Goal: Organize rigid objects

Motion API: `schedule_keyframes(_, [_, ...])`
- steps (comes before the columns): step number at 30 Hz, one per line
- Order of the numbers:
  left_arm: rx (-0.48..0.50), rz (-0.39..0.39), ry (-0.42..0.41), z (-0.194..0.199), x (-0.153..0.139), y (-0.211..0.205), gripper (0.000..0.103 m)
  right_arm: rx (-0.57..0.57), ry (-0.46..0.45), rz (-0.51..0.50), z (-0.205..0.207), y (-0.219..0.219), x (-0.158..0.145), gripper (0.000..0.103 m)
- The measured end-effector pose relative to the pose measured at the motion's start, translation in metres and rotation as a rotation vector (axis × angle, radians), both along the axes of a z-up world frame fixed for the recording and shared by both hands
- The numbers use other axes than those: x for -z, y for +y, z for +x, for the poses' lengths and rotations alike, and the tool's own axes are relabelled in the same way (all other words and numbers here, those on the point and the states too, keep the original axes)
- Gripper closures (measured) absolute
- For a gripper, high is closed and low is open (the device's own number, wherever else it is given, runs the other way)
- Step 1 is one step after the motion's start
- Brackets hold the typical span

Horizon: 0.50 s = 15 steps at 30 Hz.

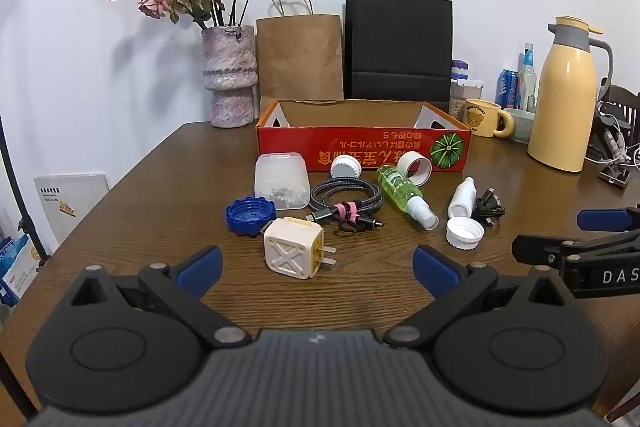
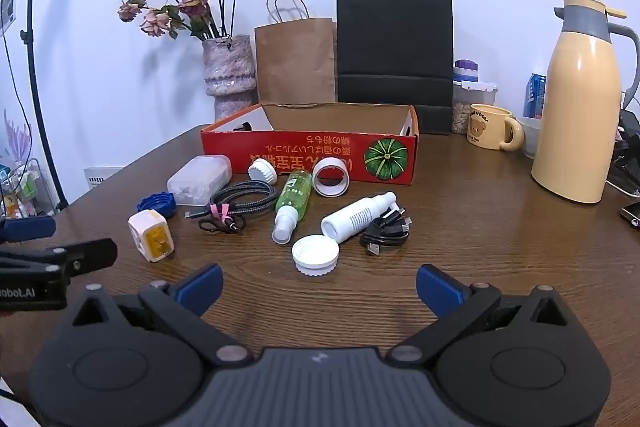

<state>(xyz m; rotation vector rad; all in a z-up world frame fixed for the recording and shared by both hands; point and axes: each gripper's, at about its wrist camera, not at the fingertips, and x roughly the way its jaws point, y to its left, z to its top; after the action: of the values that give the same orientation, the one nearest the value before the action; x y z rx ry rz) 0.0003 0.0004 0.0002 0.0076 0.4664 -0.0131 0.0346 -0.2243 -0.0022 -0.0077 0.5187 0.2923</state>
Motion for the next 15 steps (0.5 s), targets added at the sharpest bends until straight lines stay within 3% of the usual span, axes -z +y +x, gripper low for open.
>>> schedule_keyframes(15, [0.001, 0.006, -0.016, 0.0002, -0.0038, -0.0033, 0.000, 0.002, -0.011, 0.006, -0.0043, 0.0035, -0.0042, 0.000])
